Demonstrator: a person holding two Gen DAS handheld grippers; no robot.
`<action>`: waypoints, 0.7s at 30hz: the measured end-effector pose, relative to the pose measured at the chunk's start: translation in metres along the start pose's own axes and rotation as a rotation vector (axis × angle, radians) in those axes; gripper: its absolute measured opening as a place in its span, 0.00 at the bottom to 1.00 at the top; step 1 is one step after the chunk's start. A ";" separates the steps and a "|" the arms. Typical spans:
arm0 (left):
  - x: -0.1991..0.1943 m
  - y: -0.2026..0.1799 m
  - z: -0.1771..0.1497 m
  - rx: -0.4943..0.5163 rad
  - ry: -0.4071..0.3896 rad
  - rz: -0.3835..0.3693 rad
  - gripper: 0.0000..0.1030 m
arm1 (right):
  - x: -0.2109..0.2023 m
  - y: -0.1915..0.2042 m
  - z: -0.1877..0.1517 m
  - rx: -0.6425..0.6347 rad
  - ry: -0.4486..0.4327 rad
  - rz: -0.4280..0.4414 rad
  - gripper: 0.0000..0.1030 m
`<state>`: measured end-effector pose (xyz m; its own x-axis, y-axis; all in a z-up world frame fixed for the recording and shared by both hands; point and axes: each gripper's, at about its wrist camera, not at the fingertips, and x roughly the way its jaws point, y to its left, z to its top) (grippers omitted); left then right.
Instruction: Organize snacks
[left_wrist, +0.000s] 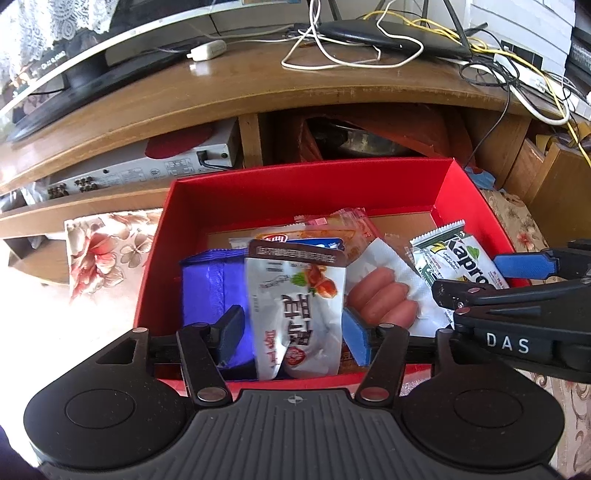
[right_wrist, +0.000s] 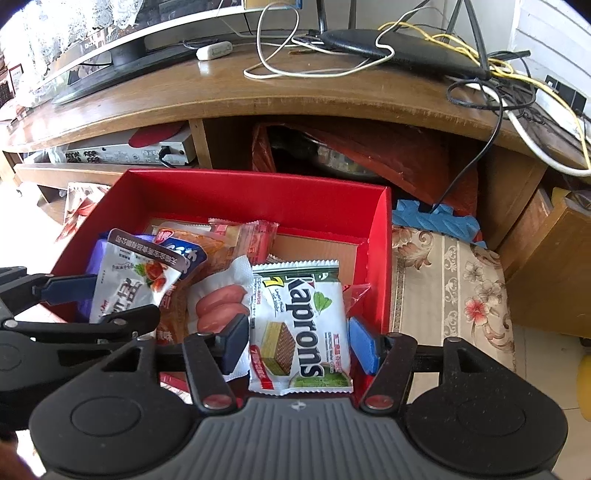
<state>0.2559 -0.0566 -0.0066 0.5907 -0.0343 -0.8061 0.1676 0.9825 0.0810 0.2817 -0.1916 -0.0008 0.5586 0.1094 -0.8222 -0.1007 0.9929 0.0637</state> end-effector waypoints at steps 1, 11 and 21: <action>-0.002 0.001 0.000 -0.001 -0.003 -0.001 0.65 | -0.002 0.001 0.000 -0.003 -0.004 -0.002 0.59; -0.020 0.003 -0.006 -0.005 -0.034 -0.011 0.69 | -0.023 0.002 0.002 -0.013 -0.040 -0.010 0.61; -0.043 0.008 -0.011 -0.034 -0.084 -0.008 0.79 | -0.052 0.002 -0.002 0.009 -0.087 0.005 0.64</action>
<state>0.2235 -0.0453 0.0226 0.6538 -0.0555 -0.7546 0.1462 0.9878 0.0539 0.2503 -0.1959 0.0410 0.6276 0.1178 -0.7696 -0.0969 0.9926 0.0729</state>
